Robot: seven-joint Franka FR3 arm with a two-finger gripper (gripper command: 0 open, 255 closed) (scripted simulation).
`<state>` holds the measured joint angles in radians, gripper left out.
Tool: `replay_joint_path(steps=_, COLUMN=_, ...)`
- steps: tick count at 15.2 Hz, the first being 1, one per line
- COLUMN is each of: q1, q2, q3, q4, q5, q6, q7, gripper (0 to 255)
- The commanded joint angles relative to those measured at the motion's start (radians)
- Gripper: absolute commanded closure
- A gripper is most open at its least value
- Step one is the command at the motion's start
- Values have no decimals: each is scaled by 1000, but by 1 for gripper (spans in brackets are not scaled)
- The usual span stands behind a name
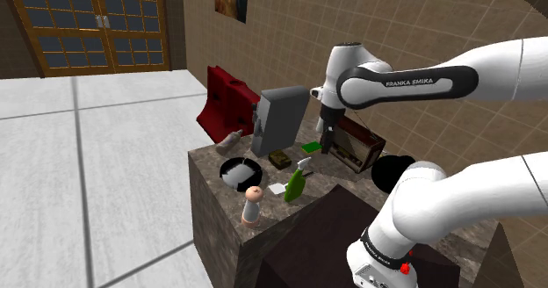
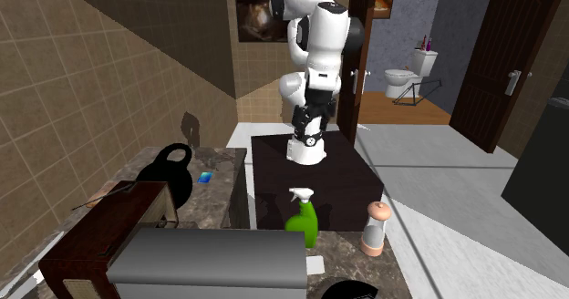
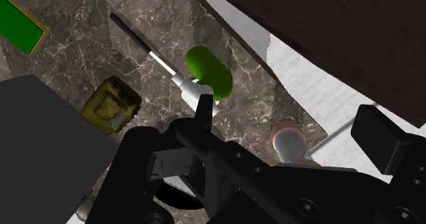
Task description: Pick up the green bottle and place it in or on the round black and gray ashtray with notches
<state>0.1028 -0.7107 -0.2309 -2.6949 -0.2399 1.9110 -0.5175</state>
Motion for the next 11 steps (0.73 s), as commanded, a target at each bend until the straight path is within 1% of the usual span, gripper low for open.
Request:
replay_joint_path(steps=1, q1=21, q2=55, q3=-43, q4=-20, q5=-37, q6=98, q7=-104, gripper=0)
replay_joint_path(steps=4, q1=54, q2=150, q3=-107, q4=-47, q5=-83, q6=247, q7=-248, gripper=0)
replay_joint_path(steps=7, q1=94, q2=266, q3=-170, q4=-56, q5=-114, q6=402, q7=-394, gripper=0)
replay_joint_path(steps=10, q1=145, q2=400, q3=-231, q4=-50, q5=-117, q6=559, q7=-550, gripper=0)
replay_joint_path(steps=11, q1=158, q2=433, q3=-244, q4=-47, q5=-112, q6=595, q7=-589, gripper=0)
